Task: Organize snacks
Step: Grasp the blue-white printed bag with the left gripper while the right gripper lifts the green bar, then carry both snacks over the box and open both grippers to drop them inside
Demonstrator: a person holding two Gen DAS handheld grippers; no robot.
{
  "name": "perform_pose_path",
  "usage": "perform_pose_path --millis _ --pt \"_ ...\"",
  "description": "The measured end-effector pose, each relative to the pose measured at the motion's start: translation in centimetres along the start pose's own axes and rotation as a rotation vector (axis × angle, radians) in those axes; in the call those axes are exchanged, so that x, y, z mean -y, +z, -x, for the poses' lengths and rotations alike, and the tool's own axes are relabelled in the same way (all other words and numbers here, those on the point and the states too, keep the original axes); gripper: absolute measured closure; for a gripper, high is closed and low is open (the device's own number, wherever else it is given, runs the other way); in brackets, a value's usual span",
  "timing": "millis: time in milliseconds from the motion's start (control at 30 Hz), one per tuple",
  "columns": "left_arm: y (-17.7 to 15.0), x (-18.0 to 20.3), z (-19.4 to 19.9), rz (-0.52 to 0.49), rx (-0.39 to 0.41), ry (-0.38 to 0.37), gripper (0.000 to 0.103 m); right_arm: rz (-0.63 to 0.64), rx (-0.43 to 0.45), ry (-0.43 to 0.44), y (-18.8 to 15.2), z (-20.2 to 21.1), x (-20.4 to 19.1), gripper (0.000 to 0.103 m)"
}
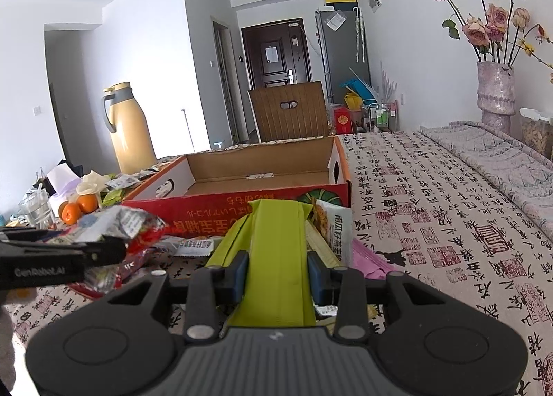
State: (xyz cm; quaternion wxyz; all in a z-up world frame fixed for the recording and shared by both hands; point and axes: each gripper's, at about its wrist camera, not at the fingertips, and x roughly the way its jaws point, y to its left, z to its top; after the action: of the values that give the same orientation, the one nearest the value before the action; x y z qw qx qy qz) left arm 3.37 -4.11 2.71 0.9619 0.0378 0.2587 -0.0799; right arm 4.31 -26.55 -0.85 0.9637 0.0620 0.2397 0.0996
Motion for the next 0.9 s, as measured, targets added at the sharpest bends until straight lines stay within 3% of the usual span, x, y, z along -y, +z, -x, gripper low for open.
perform_pose_path --millis 400,900 --pt "1.7 -1.4 0.1 0.043 0.07 0.012 0.048 0.018 0.029 0.007 1.6 -0.9 -1.3 0.068" --pt "6.7 -2.1 -3.2 -0.002 0.145 0.055 0.048 0.028 0.08 -0.026 7.6 -5.9 -1.9 0.068"
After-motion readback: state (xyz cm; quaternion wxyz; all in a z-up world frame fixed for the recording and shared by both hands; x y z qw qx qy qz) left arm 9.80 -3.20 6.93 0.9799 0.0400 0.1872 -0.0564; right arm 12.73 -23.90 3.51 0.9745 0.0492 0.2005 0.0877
